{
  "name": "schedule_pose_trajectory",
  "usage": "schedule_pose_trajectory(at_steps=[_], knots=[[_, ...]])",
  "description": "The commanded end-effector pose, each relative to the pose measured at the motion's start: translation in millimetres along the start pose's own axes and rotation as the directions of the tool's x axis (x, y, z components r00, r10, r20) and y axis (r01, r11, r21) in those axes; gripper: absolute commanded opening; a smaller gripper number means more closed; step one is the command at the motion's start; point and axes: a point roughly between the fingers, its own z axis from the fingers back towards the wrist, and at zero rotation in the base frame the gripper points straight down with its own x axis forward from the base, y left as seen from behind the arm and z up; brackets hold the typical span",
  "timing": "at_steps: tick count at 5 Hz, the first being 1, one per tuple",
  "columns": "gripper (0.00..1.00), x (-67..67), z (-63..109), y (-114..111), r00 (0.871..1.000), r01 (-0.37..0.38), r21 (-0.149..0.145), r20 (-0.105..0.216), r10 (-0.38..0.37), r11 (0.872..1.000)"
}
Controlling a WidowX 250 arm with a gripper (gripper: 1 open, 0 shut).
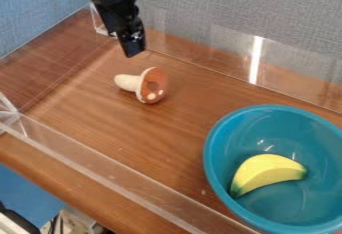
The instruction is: Remove the mushroom from the blue bowl and put it on the table
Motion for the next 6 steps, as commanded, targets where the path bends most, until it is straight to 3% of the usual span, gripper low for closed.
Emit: schedule_pose_trajectory(at_steps=[1,3,5,6], knots=[[1.0,13.1,4.1,10,0.999,0.013,0.049,0.038,-0.015,0.999],[1.0,-1.0,6.0,28,0.993,0.102,0.043,0.054,-0.104,0.994],[1.0,8.7,20.0,31,0.976,0.201,0.028,0.076,-0.203,0.979],[1.0,25.8,27.7,37,0.958,0.269,0.008,0.095,-0.269,0.963]])
